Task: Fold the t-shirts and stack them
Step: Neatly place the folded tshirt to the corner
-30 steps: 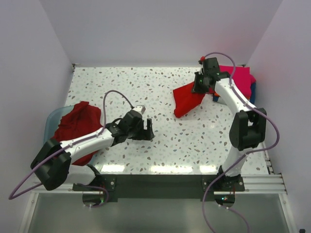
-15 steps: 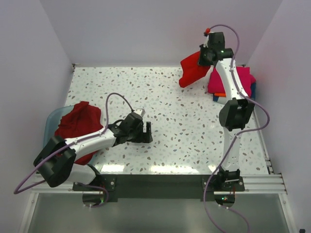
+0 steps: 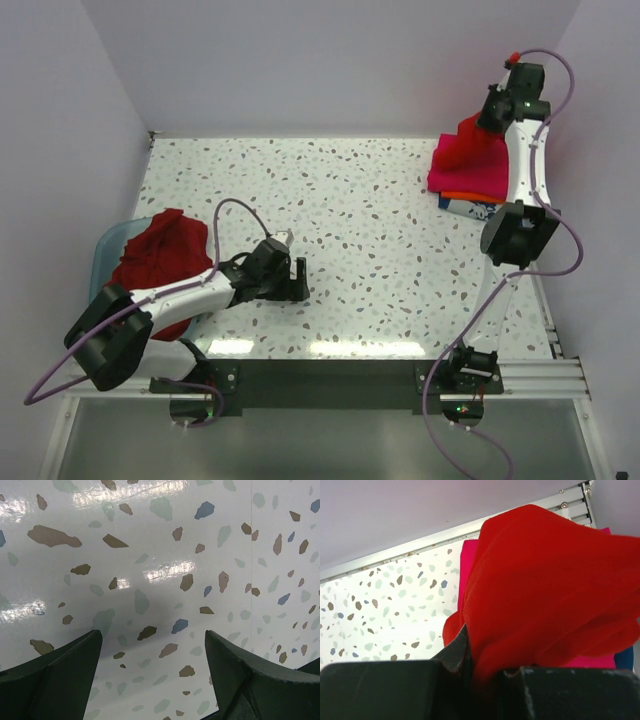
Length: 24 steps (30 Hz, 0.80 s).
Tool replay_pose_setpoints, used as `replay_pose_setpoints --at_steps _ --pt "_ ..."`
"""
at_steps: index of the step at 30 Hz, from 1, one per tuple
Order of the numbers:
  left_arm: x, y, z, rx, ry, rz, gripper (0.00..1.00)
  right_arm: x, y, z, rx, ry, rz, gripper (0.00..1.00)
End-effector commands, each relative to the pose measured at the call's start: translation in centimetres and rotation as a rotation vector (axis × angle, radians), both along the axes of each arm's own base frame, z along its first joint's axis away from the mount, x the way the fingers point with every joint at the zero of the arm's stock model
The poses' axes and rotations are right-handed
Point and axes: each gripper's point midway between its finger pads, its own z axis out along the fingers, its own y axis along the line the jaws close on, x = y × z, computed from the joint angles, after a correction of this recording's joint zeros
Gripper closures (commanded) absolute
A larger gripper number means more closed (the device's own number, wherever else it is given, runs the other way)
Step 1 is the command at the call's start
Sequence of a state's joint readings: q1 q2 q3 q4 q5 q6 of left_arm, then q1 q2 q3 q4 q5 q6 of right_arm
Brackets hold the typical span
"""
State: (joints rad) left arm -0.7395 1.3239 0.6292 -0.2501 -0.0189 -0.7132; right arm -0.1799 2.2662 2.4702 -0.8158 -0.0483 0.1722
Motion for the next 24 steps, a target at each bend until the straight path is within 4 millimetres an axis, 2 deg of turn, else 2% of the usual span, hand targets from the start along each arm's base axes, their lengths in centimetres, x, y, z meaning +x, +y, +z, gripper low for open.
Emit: replay_pose_setpoints --at_steps 1,6,10,13,17,19,20,22,23,24 --pt "0.4 -0.3 0.7 -0.036 -0.013 0.018 0.11 0.9 1.2 0.1 0.002 -0.019 0.061 1.0" --pt "0.7 -0.4 0.9 -0.026 -0.02 0.019 0.11 1.1 0.4 -1.3 0.008 -0.001 0.053 1.0" --pt "0.7 -0.3 0.4 -0.018 -0.01 0.022 0.11 1.5 1.5 0.4 0.058 -0.061 0.078 1.0" --pt "0.6 -0.6 0.1 -0.022 0.001 0.016 0.11 1.7 1.4 1.6 0.056 -0.091 0.076 1.0" --pt "0.5 -0.6 -0.2 -0.018 0.009 0.011 0.11 1.5 -0.3 1.1 0.029 -0.073 0.021 1.0" --pt "0.5 -0.4 -0.2 -0.013 0.01 0.013 0.11 1.1 -1.6 0.8 -0.003 -0.06 -0.023 0.95" --pt "0.4 -0.4 -0.1 -0.015 0.006 0.011 0.11 0.9 -2.2 0.3 -0.015 -0.045 -0.042 0.91" --pt "0.5 -0.3 0.0 -0.011 0.002 0.01 0.11 0.4 -3.7 0.2 -0.063 -0.028 -0.109 0.69" --pt "0.5 -0.3 0.2 -0.012 -0.003 0.007 0.1 0.2 -4.2 0.2 -0.082 -0.021 -0.131 0.38" --pt "0.6 -0.2 0.3 -0.005 -0.005 0.008 0.09 -0.3 -5.1 0.3 -0.11 -0.009 -0.178 0.29"
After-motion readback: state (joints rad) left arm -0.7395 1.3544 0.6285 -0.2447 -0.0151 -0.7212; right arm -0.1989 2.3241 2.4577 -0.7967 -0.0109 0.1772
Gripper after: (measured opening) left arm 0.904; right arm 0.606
